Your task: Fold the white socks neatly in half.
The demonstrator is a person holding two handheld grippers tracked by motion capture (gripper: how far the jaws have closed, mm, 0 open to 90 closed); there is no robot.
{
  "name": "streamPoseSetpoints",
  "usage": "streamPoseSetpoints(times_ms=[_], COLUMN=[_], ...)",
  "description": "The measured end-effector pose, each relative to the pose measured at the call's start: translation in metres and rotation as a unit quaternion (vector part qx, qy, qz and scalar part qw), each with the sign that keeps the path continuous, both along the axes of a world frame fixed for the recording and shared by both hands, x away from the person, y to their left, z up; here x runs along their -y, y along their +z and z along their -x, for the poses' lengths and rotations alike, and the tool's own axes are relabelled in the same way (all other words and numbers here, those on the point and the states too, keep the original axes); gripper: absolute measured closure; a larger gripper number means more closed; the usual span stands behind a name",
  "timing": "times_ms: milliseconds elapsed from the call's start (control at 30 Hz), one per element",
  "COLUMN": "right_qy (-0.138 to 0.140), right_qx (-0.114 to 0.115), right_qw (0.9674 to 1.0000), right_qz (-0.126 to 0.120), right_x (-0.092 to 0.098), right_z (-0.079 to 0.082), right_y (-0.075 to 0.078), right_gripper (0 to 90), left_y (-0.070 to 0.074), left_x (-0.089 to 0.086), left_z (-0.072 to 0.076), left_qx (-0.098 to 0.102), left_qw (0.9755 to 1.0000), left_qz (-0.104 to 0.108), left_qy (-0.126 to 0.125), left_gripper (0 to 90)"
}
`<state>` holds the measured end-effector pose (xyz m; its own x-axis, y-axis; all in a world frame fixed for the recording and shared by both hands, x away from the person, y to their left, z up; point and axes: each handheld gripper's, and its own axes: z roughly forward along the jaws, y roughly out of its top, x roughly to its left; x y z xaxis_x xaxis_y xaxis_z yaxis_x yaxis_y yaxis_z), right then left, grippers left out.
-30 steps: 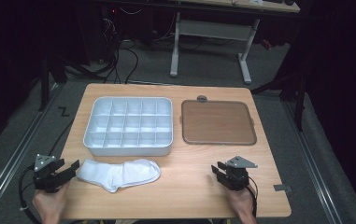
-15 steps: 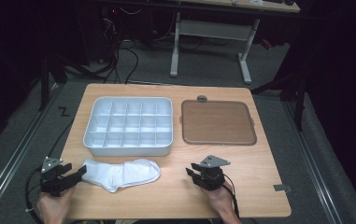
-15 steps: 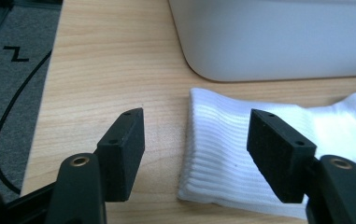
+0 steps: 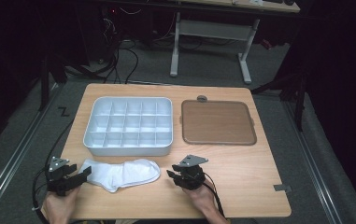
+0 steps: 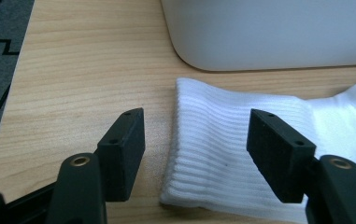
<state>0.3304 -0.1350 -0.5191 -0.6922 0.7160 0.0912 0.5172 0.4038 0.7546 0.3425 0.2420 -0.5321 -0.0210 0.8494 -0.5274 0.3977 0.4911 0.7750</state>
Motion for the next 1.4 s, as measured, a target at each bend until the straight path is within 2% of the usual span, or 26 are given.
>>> streamPoseSetpoints(times_ms=[200, 533, 767, 1000, 1133, 1400], right_qy=[0.023, 0.017, 0.02, 0.022, 0.023, 0.026], right_qx=[-0.004, -0.021, -0.037, -0.036, -0.031, -0.025], right_qw=[0.9997, 0.9996, 0.9991, 0.999, 0.999, 0.999], right_qz=[-0.003, -0.002, 0.005, 0.016, 0.024, 0.026], right_x=[-0.022, -0.041, -0.044, -0.045, -0.046, -0.043], right_z=[-0.006, -0.018, -0.023, -0.025, -0.024, -0.022], right_y=[0.002, -0.003, -0.004, -0.006, -0.006, -0.006], right_gripper=[65.1, 67.1, 76.1, 83.3, 86.7, 87.7], left_y=[-0.004, -0.005, -0.006, -0.006, -0.005, -0.004], left_x=[0.003, 0.004, 0.005, 0.005, 0.005, 0.008], left_z=[-0.001, 0.0, 0.001, 0.003, 0.004, 0.007], left_qx=[-0.01, -0.017, -0.013, -0.014, -0.015, -0.012], left_qw=[0.9999, 0.9998, 0.9997, 0.9996, 0.9995, 0.9991], left_qz=[-0.003, -0.002, -0.009, -0.011, -0.003, 0.014], left_qy=[-0.002, -0.009, -0.016, -0.022, -0.027, -0.039], left_gripper=[39.5, 42.4, 50.4, 56.4, 62.7, 72.2])
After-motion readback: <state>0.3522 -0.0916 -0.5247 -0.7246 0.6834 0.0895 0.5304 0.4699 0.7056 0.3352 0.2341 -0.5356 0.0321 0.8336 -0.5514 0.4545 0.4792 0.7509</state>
